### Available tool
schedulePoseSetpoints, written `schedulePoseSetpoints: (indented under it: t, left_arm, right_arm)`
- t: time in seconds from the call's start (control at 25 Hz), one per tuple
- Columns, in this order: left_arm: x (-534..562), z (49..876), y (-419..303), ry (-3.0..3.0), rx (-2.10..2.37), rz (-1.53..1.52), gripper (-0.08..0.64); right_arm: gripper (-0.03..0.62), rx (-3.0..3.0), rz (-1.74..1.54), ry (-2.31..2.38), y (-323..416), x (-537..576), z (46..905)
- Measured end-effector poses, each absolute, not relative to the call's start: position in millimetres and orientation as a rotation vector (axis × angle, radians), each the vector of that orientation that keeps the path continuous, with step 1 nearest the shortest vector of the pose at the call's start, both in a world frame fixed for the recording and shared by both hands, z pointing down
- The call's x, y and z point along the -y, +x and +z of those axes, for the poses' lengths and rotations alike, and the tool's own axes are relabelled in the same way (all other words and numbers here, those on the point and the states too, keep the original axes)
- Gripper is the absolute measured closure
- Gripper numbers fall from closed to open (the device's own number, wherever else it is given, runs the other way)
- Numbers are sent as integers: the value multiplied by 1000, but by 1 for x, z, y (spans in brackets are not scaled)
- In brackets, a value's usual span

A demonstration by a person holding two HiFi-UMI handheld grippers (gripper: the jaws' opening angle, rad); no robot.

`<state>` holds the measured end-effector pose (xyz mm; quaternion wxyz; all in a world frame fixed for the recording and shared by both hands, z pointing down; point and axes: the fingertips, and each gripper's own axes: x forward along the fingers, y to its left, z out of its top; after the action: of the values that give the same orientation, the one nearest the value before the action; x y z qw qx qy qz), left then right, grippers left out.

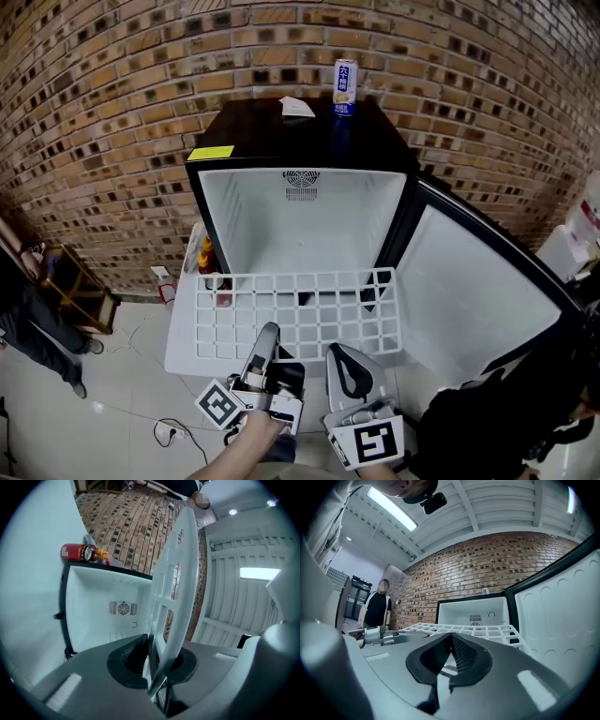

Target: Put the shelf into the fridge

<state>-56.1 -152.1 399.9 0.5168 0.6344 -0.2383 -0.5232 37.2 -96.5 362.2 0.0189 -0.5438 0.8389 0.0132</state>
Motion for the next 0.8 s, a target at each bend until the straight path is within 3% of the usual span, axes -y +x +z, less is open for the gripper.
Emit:
schedulePoseSetpoints:
  t: [0.8]
  left_arm:
    - [253,408,-62,1490,470,-1171,531]
  right_arm:
    - [592,-2590,15,-1815,11,189,371]
